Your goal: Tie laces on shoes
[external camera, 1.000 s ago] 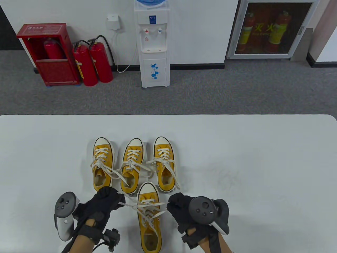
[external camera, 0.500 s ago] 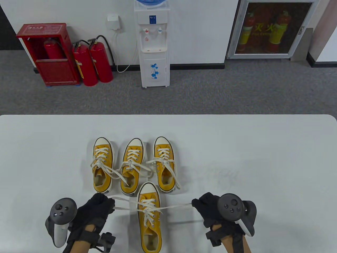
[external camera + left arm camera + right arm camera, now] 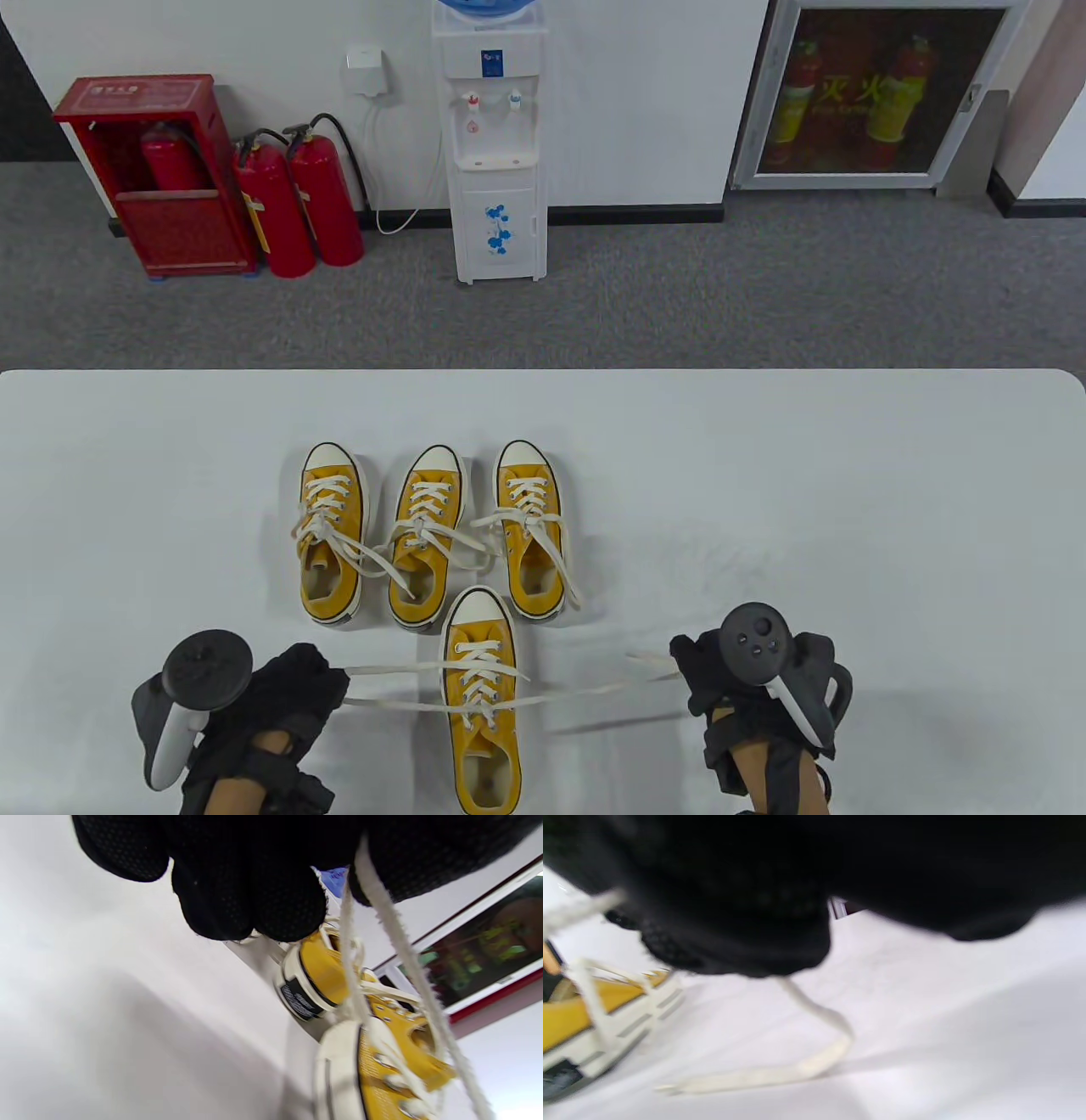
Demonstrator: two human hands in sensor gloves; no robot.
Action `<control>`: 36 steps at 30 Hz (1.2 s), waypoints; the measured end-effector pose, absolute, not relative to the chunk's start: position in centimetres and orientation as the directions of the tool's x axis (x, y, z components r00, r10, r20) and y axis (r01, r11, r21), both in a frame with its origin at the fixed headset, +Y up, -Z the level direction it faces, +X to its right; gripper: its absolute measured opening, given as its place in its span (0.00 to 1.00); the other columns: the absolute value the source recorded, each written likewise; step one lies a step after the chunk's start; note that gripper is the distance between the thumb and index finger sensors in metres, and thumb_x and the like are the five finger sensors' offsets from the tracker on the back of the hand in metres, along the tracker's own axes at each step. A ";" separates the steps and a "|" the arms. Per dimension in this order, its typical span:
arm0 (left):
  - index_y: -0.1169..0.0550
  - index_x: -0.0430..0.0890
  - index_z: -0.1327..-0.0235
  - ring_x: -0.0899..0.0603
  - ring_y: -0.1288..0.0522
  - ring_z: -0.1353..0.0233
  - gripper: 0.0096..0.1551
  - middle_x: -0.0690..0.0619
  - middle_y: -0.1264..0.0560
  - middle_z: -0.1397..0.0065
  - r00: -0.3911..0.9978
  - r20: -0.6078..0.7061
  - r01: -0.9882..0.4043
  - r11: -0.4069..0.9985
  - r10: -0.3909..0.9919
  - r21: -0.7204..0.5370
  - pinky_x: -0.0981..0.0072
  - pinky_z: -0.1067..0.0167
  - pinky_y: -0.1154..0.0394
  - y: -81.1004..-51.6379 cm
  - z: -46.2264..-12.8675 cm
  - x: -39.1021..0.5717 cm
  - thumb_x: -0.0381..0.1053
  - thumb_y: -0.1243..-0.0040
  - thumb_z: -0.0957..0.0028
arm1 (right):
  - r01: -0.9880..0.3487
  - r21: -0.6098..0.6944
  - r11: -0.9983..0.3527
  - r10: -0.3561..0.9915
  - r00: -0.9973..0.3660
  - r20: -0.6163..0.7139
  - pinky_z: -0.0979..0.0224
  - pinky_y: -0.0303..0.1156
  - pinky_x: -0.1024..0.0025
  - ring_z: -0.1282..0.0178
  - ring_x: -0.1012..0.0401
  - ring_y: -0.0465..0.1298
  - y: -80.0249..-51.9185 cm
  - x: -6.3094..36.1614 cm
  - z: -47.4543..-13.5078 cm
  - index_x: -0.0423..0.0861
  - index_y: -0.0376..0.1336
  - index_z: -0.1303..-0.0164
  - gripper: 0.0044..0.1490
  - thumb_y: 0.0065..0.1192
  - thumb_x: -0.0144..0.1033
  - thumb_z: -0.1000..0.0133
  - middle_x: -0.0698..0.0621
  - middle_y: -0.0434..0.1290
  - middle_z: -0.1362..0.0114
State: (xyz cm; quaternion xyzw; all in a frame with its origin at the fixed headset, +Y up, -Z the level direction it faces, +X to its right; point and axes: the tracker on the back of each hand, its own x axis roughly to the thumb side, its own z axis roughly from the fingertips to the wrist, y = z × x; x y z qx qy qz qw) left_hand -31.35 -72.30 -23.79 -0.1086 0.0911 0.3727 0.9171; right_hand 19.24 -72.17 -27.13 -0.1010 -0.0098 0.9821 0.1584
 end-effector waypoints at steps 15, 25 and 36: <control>0.21 0.55 0.61 0.43 0.14 0.43 0.12 0.57 0.15 0.42 0.675 -0.223 -0.734 0.672 0.703 -0.100 0.36 0.35 0.27 -72.5 -23.9 -31.1 0.61 0.35 0.47 | -0.465 -0.140 -0.874 0.485 -0.852 -0.196 0.61 0.84 0.60 0.93 0.67 0.82 -72.8 21.1 -27.4 0.48 0.81 0.52 0.33 0.68 0.62 0.52 0.61 0.87 0.81; 0.21 0.56 0.59 0.44 0.14 0.43 0.13 0.59 0.15 0.43 0.430 -0.120 -0.900 0.435 0.895 0.017 0.37 0.35 0.26 -72.1 -23.5 -31.2 0.62 0.35 0.47 | -0.534 -0.111 -0.838 0.517 -0.842 0.152 0.40 0.73 0.47 0.58 0.57 0.84 -72.3 14.8 -26.3 0.50 0.74 0.38 0.36 0.68 0.58 0.51 0.48 0.80 0.41; 0.23 0.57 0.55 0.45 0.16 0.37 0.13 0.60 0.18 0.35 0.222 -0.038 -0.975 0.223 0.974 0.011 0.39 0.32 0.27 -71.9 -23.1 -30.4 0.61 0.35 0.46 | -0.265 0.238 -0.934 0.326 -0.905 0.274 0.23 0.43 0.29 0.14 0.39 0.52 -75.1 3.8 -25.5 0.47 0.63 0.25 0.48 0.74 0.54 0.54 0.46 0.51 0.16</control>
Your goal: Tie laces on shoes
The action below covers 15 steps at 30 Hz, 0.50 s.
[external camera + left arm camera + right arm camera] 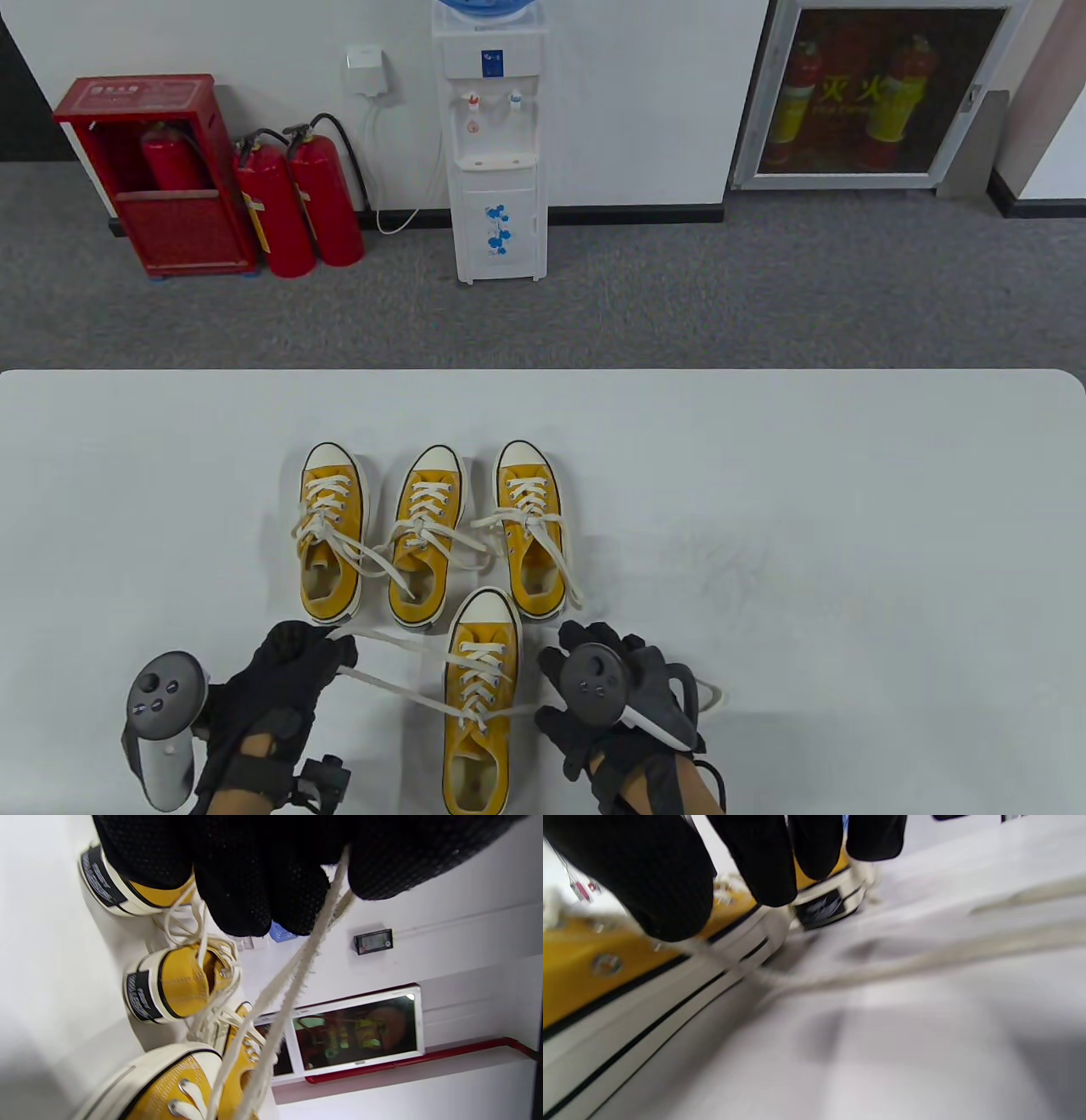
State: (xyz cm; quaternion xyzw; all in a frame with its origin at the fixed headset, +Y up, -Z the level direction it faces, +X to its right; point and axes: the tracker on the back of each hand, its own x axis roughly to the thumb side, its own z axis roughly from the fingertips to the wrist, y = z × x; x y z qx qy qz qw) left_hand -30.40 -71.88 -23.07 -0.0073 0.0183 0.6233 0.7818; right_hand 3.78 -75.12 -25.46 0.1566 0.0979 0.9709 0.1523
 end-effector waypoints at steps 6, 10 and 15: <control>0.24 0.57 0.54 0.46 0.15 0.36 0.13 0.57 0.21 0.27 0.198 0.074 -0.980 0.200 0.977 -0.021 0.42 0.32 0.26 -71.2 -22.9 -29.4 0.60 0.36 0.45 | -0.224 0.256 -0.940 0.289 -0.922 0.257 0.23 0.41 0.28 0.14 0.39 0.49 -76.3 2.2 -25.3 0.46 0.66 0.27 0.45 0.73 0.54 0.54 0.46 0.51 0.15; 0.24 0.57 0.54 0.47 0.14 0.36 0.13 0.54 0.22 0.25 0.196 0.131 -0.979 0.202 0.972 -0.029 0.43 0.32 0.25 -70.8 -22.6 -28.7 0.60 0.36 0.45 | -0.256 0.265 -0.930 0.320 -0.917 0.238 0.23 0.40 0.28 0.14 0.40 0.52 -76.5 2.1 -25.2 0.51 0.72 0.35 0.35 0.74 0.50 0.53 0.47 0.55 0.16; 0.24 0.56 0.54 0.47 0.14 0.36 0.13 0.54 0.23 0.24 0.223 0.141 -0.974 0.225 0.965 -0.003 0.42 0.32 0.25 -70.7 -22.4 -28.6 0.60 0.36 0.45 | -0.354 0.237 -0.905 0.405 -0.888 0.219 0.23 0.43 0.29 0.16 0.41 0.57 -75.4 3.5 -25.6 0.50 0.77 0.49 0.25 0.74 0.47 0.53 0.47 0.65 0.21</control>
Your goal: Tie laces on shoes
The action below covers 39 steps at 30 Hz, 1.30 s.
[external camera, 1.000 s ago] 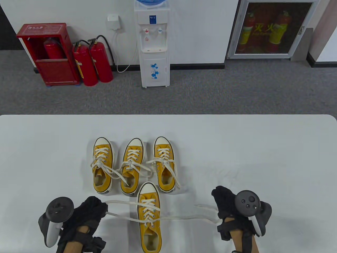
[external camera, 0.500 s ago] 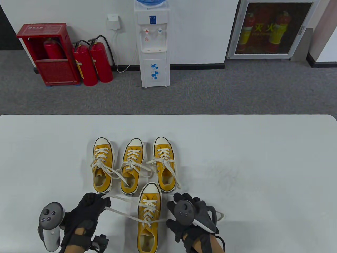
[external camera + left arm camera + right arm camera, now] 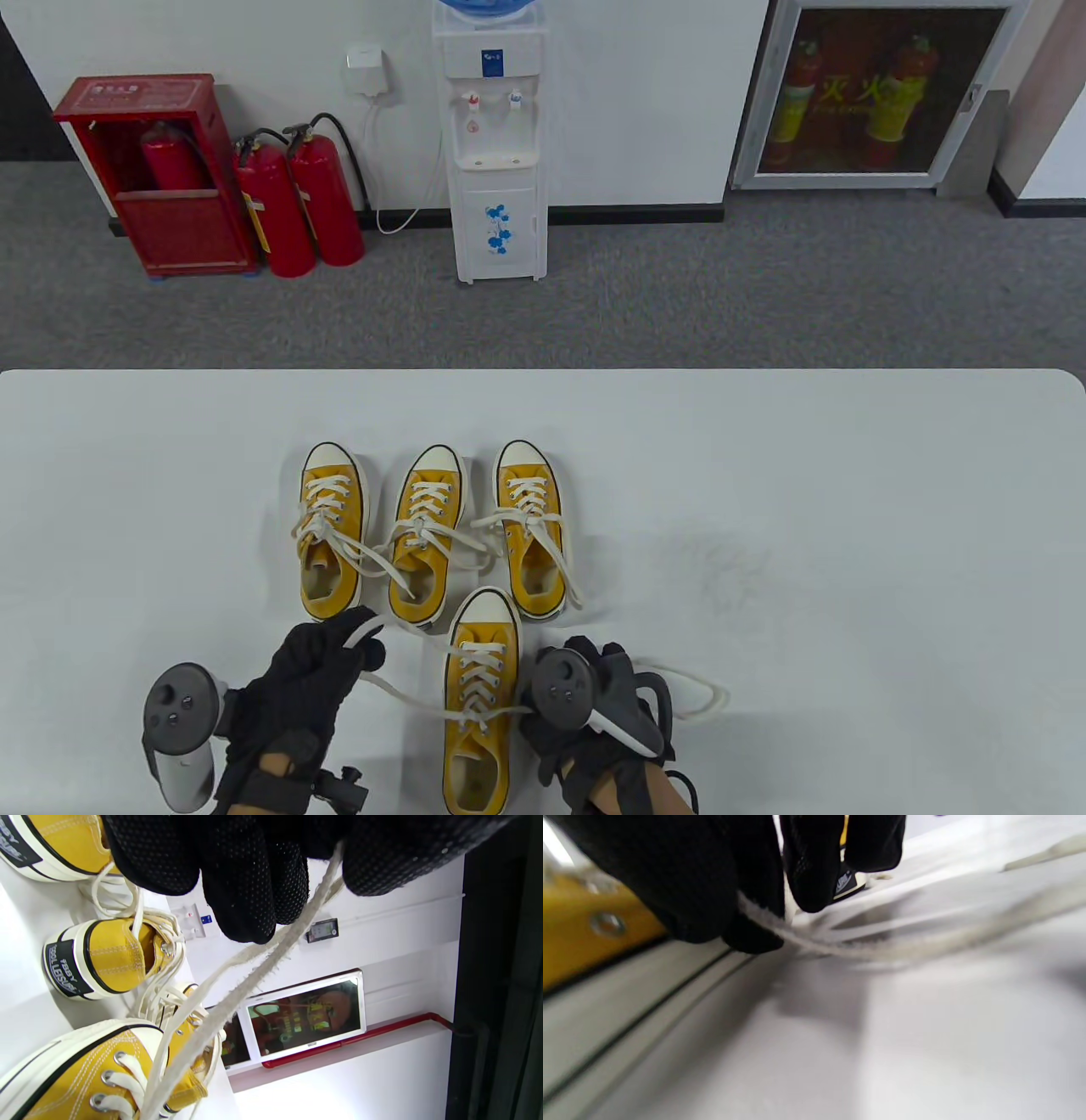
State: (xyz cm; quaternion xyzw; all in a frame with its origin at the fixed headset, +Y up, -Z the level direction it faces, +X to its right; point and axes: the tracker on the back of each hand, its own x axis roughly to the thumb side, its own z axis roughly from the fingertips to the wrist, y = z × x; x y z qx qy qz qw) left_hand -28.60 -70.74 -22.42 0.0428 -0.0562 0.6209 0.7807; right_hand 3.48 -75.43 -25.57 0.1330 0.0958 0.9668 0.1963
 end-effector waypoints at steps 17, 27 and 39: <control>0.23 0.56 0.55 0.46 0.14 0.37 0.12 0.52 0.22 0.24 0.271 0.158 -0.962 0.261 0.950 0.078 0.42 0.33 0.25 -70.9 -22.4 -28.6 0.59 0.35 0.46 | -0.870 0.440 -0.222 0.973 -0.227 0.044 0.25 0.58 0.34 0.29 0.48 0.77 -71.0 6.2 -27.1 0.47 0.80 0.74 0.27 0.73 0.63 0.55 0.50 0.79 0.35; 0.22 0.55 0.56 0.45 0.14 0.39 0.12 0.52 0.20 0.26 0.274 0.126 -0.962 0.269 0.954 0.050 0.40 0.34 0.25 -71.2 -22.6 -28.4 0.59 0.33 0.46 | -0.746 0.640 0.186 0.982 0.123 -0.142 0.24 0.45 0.25 0.20 0.40 0.69 -73.6 3.2 -27.7 0.44 0.77 0.52 0.30 0.72 0.56 0.50 0.50 0.75 0.27; 0.22 0.56 0.55 0.46 0.13 0.42 0.12 0.53 0.18 0.31 0.213 0.088 -0.977 0.210 0.973 0.036 0.41 0.36 0.24 -71.6 -22.9 -28.8 0.59 0.34 0.46 | -0.801 0.586 0.122 0.992 0.095 -0.078 0.26 0.61 0.37 0.35 0.53 0.78 -74.4 3.1 -27.4 0.41 0.69 0.37 0.31 0.71 0.38 0.49 0.46 0.62 0.21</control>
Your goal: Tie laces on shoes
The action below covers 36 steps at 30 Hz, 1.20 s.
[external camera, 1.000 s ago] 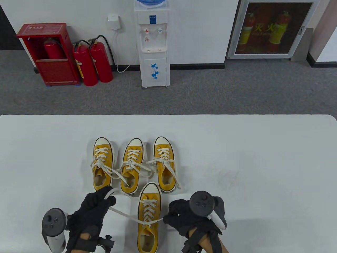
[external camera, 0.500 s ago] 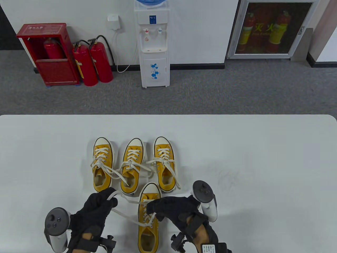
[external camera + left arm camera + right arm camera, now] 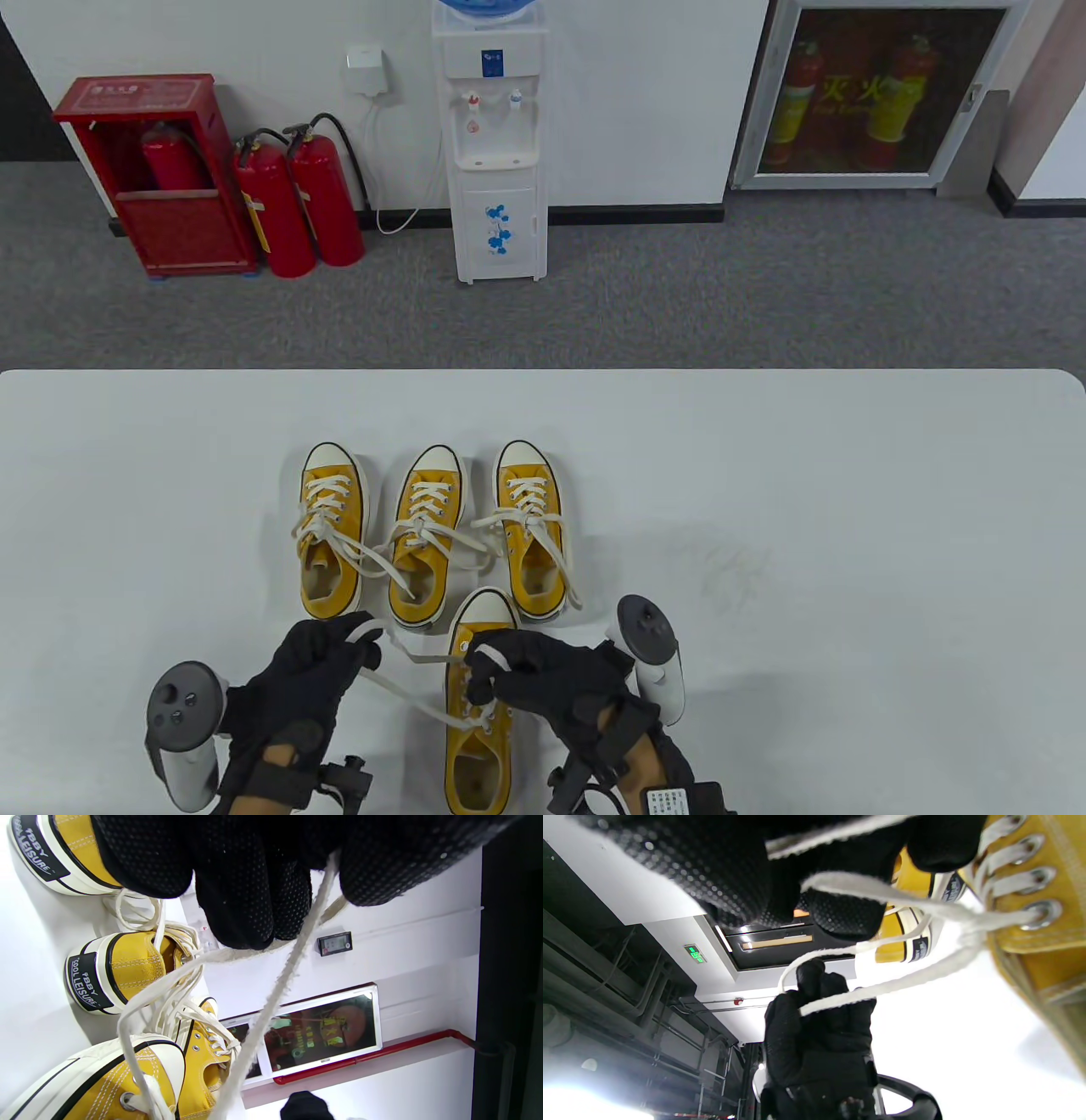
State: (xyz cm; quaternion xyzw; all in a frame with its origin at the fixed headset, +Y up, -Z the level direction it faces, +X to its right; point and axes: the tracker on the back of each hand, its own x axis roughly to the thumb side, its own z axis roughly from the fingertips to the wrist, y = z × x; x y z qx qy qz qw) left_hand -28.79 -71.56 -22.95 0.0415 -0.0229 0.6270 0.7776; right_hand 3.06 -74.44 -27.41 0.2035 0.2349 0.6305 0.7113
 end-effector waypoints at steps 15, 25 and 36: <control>0.23 0.56 0.53 0.50 0.15 0.52 0.13 0.56 0.18 0.34 0.164 0.135 -0.982 0.175 0.977 -0.069 0.44 0.40 0.23 -70.8 -22.8 -27.8 0.59 0.34 0.46 | -0.769 0.494 -0.406 0.914 -0.342 0.219 0.34 0.68 0.47 0.52 0.59 0.76 -73.4 0.3 -26.0 0.41 0.65 0.33 0.33 0.69 0.31 0.51 0.44 0.56 0.22; 0.24 0.57 0.52 0.51 0.14 0.53 0.14 0.57 0.19 0.32 0.139 0.168 -0.976 0.164 0.976 -0.145 0.46 0.40 0.22 -70.7 -22.7 -26.7 0.60 0.35 0.45 | -0.710 0.461 -0.532 0.847 -0.443 0.295 0.35 0.69 0.49 0.55 0.60 0.76 -73.9 -1.1 -25.6 0.40 0.65 0.33 0.34 0.69 0.30 0.52 0.44 0.56 0.24; 0.24 0.58 0.51 0.51 0.11 0.52 0.14 0.58 0.19 0.31 0.175 0.187 -0.952 0.214 0.967 -0.217 0.49 0.41 0.20 -70.8 -22.5 -25.1 0.61 0.36 0.45 | -0.638 0.474 -0.606 0.795 -0.503 0.339 0.34 0.68 0.51 0.56 0.61 0.75 -74.3 -1.9 -25.3 0.40 0.65 0.33 0.35 0.69 0.30 0.52 0.44 0.56 0.24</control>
